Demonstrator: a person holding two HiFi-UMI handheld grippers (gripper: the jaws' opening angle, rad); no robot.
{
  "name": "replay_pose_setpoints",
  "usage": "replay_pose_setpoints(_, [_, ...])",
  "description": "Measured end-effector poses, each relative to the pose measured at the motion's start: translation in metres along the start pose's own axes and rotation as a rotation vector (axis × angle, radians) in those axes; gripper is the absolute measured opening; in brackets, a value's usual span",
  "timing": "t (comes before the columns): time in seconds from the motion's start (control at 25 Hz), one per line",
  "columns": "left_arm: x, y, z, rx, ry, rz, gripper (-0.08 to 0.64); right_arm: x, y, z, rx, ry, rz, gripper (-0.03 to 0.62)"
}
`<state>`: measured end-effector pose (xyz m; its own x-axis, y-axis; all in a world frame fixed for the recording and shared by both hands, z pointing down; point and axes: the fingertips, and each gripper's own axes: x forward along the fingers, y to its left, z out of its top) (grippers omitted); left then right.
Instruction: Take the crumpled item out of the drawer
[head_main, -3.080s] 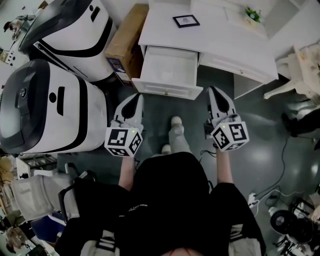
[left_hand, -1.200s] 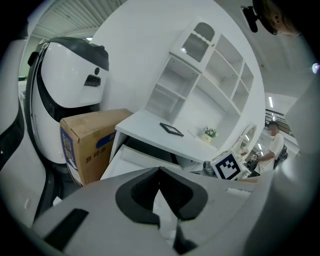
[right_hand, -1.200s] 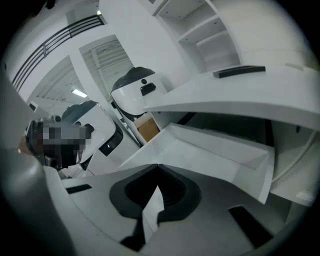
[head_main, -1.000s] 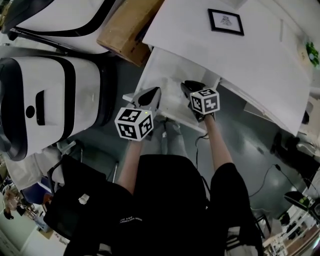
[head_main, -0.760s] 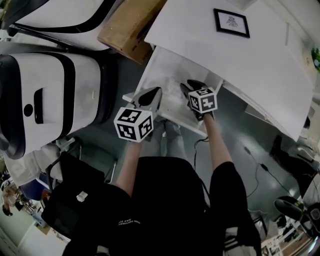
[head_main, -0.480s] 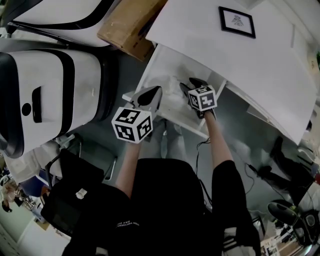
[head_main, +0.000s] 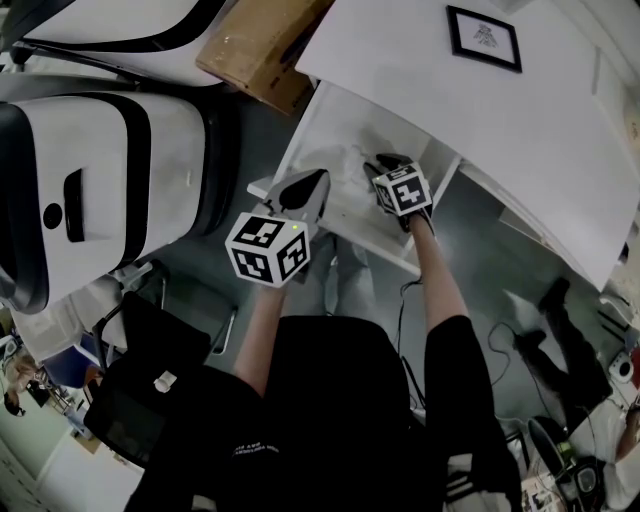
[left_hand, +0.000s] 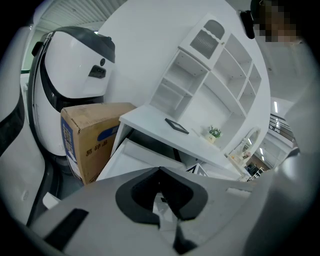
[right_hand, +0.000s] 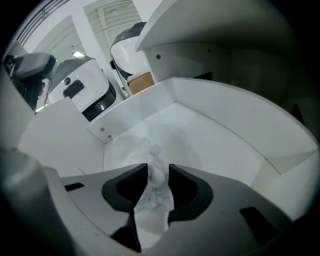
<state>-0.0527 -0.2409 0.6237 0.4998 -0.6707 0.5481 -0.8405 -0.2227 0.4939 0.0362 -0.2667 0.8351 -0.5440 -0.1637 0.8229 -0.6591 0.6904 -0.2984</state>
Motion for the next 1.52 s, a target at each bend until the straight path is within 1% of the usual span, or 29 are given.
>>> replay_pose_setpoints(0.16, [-0.002,0.001,0.001,-0.002,0.0,0.002,-0.002,0.001,0.004,-0.003,0.003,0.02,0.032,0.087])
replay_pose_setpoints(0.36, [-0.002,0.001,0.001,-0.001,0.003,0.008,-0.002,-0.004,0.006,0.001,0.035,0.025,0.057,0.057])
replay_pose_setpoints(0.52, [-0.005,0.002,0.002,0.001,0.002,0.014,-0.002,-0.008,0.007,0.003,0.055,0.016,0.058,0.048])
replay_pose_setpoints(0.76, [-0.005,0.002,0.005,0.008,-0.004,0.014,-0.002,-0.023,0.007,0.012,0.081,-0.026,0.063,0.044])
replay_pose_setpoints(0.84, [-0.006,-0.001,0.006,0.014,-0.004,0.005,-0.002,-0.032,0.009,0.016,0.081,-0.048,0.064,0.044])
replay_pose_setpoints(1.16, [-0.017,-0.017,0.018,0.069,-0.007,-0.033,-0.002,-0.089,0.02,0.038,0.065,-0.167,0.021,0.043])
replay_pose_setpoints(1.52, [-0.037,-0.027,0.03,0.133,-0.048,-0.049,-0.002,-0.148,0.034,0.051,0.097,-0.321,-0.022,0.044])
